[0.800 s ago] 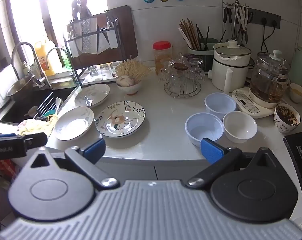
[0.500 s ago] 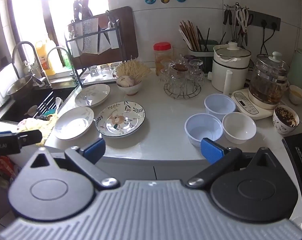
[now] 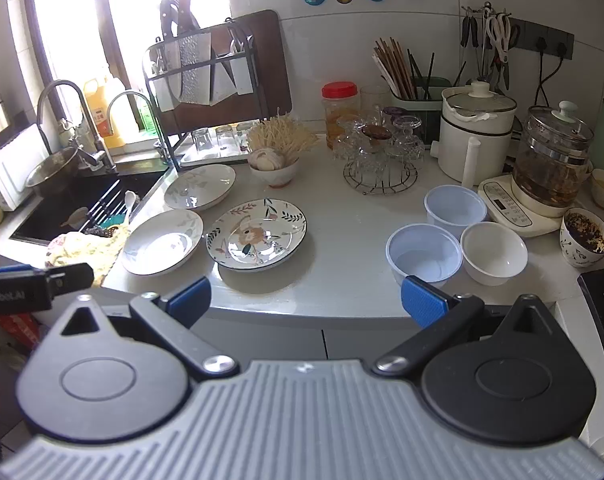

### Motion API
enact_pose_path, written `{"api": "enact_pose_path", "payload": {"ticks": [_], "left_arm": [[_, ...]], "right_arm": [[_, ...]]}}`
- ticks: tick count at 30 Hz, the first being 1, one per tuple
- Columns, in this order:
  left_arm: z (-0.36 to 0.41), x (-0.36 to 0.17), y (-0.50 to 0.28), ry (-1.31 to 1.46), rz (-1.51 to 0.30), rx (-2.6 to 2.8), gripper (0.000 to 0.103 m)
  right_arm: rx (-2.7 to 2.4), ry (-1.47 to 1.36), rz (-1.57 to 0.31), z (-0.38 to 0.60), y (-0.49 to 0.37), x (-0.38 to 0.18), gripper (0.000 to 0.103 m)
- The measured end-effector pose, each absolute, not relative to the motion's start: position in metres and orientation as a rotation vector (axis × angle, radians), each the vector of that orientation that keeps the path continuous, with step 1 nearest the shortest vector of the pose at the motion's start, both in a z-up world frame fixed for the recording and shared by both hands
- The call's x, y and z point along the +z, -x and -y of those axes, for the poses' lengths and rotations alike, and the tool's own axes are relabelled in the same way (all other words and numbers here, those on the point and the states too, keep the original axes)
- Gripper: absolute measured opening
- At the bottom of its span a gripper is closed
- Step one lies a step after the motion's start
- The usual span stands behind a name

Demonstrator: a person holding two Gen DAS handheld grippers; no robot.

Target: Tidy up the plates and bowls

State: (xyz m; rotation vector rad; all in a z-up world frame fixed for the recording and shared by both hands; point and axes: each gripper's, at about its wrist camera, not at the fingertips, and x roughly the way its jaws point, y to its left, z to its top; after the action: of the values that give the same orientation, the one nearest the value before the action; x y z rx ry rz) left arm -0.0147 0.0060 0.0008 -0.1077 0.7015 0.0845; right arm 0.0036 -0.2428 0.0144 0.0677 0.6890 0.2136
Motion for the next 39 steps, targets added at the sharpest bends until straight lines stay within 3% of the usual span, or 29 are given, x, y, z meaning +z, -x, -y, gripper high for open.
{"api": "enact_pose_path", "payload": {"ticks": [39], "left_arm": [[0.003,-0.014,0.018,0.089,-0.755,0.023,0.103]], "right_arm": [[0.268,-0.089,-0.675,0.247,0.009,0.007,0.103]]}}
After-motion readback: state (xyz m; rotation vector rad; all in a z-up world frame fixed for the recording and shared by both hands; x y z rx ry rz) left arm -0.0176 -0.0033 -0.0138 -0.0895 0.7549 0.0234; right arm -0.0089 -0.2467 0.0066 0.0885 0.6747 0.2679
